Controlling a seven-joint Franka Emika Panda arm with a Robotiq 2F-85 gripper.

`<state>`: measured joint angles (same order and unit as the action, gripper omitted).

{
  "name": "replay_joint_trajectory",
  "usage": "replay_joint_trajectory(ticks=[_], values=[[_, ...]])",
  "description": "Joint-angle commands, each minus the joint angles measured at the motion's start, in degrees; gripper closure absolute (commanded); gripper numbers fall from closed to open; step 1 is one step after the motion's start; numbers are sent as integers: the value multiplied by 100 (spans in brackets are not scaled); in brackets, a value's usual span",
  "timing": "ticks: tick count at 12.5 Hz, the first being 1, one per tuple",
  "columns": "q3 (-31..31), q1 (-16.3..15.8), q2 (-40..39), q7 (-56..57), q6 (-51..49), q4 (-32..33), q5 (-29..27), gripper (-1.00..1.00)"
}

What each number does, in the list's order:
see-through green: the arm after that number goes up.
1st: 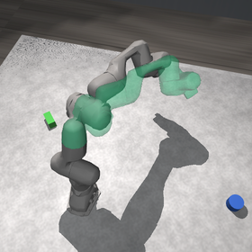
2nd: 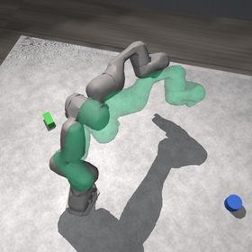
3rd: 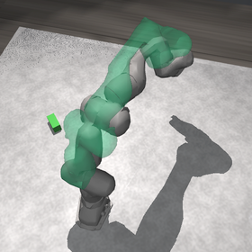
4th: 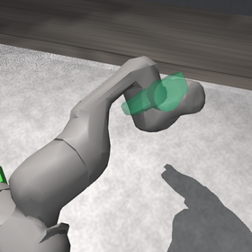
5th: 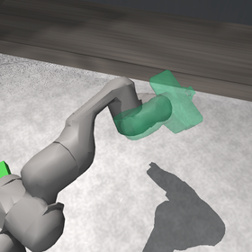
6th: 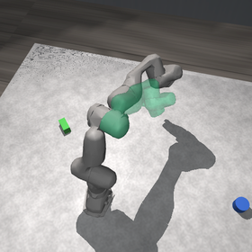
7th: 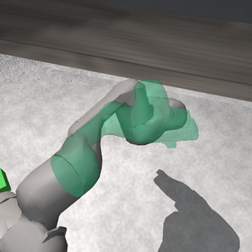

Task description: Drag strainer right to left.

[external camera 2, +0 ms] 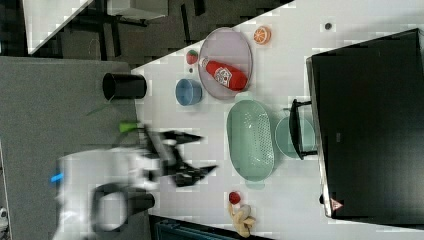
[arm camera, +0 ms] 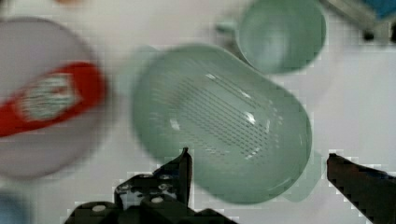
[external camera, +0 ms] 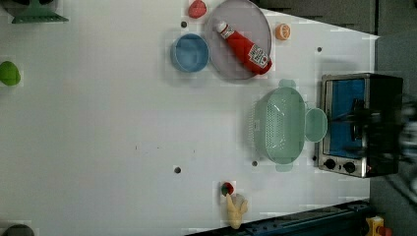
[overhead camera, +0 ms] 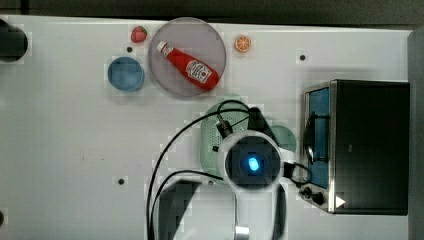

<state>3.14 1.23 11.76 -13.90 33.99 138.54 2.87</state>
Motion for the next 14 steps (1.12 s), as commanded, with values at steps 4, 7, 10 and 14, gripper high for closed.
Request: replay_joint_trajectory(ticks=[4,7,10,14], values=[[-229,-1,-1255,-2278,1675,387,-17,-100],[-266,-11,-2120,-2608,2691,369,-18,-100],[-282,-89,-2692,-2632,3277,368,-18,-100],[-315,-339,-2971,-3246,3381,362,-22,-100]])
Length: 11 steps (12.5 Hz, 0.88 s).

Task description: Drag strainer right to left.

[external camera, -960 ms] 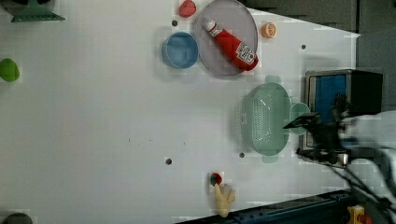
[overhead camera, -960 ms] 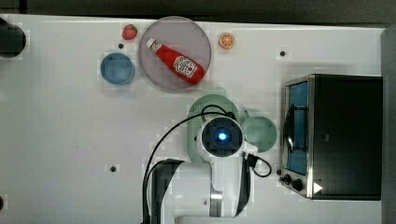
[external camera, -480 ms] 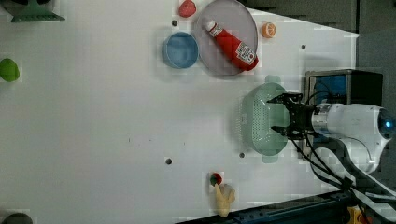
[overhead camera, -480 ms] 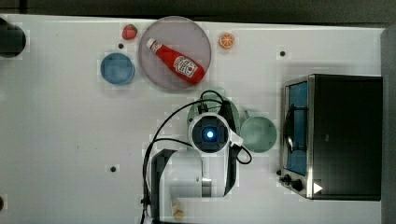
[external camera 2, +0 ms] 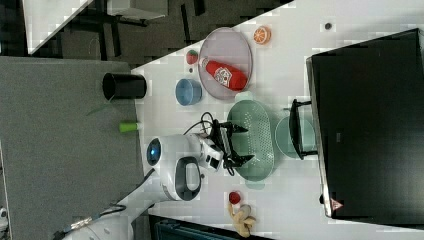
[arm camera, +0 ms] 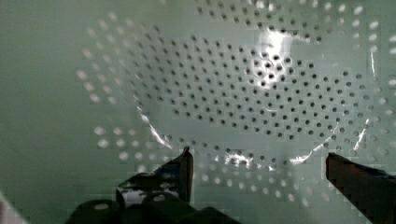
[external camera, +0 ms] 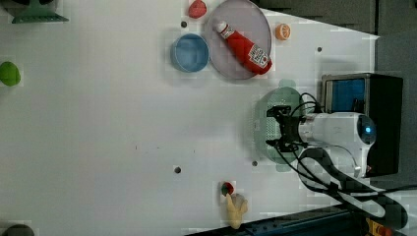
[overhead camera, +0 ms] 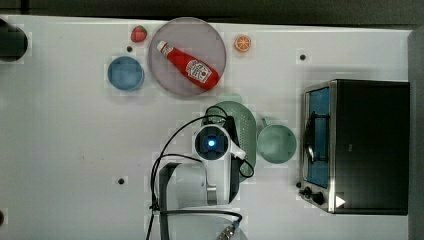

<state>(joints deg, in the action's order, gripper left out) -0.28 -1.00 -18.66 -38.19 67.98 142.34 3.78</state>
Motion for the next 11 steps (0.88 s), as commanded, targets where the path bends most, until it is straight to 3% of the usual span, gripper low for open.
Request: replay_joint_trajectory(ticks=[1,11], values=[[-6,-189,41,-1119,29,-27,-113,-100],[-22,-1103,-103,-1850,50,-151,-114,-100]])
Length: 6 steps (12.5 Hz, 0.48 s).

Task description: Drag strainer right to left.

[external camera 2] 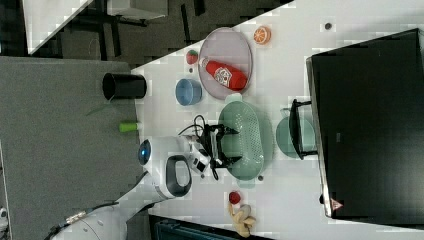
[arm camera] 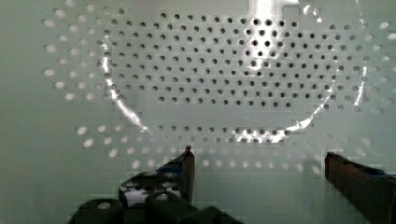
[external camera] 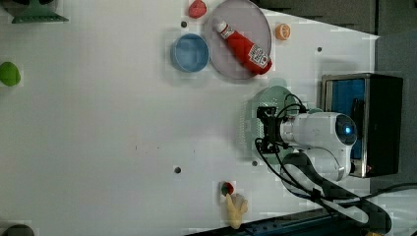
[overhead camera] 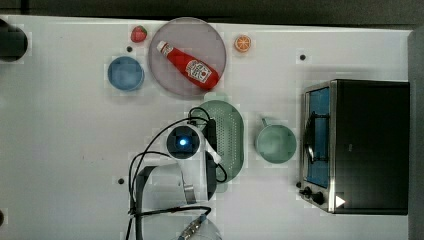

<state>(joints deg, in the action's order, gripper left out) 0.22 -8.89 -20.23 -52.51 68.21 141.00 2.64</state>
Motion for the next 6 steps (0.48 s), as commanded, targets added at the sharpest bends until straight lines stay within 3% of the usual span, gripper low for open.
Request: replay_joint_trajectory(ticks=[1,6], values=[[-73,-425,9,-474,27,-66,1,-100],[-77,-1016,-310,-1281,7,-456,-2,-100]])
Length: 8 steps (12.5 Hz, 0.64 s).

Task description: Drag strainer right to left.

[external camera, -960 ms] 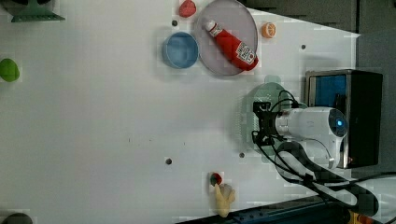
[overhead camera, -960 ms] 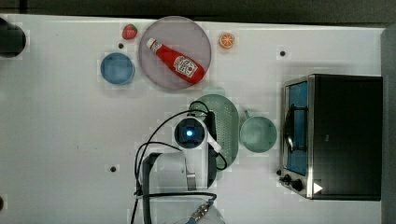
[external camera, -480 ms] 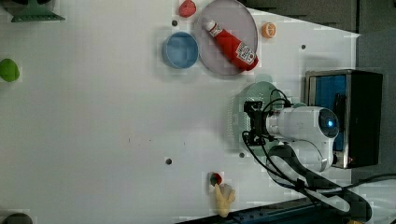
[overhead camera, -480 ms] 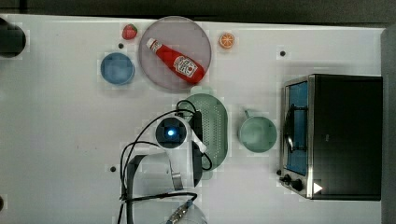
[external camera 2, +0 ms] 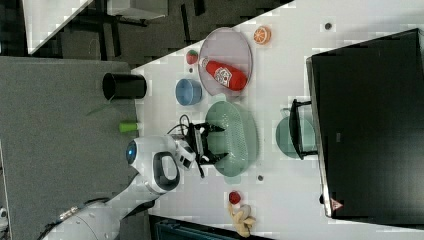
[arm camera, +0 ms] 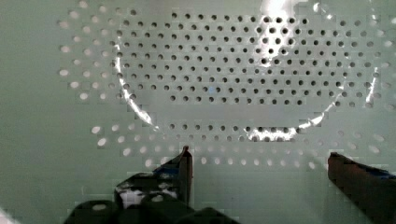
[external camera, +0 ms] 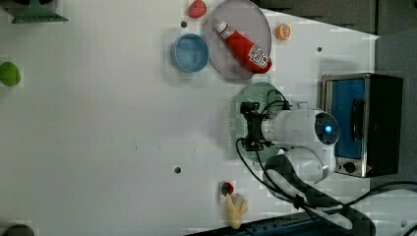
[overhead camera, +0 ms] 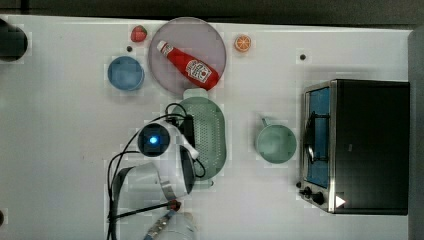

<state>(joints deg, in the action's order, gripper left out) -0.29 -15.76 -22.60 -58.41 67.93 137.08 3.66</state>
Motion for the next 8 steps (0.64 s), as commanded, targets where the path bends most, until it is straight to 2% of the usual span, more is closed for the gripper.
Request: replay_joint_trajectory(ticks=[1,8], values=[[-26,-448,-145,-767,6,-170,-103,-100],[-31,-1018,-357,-1065,-532,-737,-124,-100]])
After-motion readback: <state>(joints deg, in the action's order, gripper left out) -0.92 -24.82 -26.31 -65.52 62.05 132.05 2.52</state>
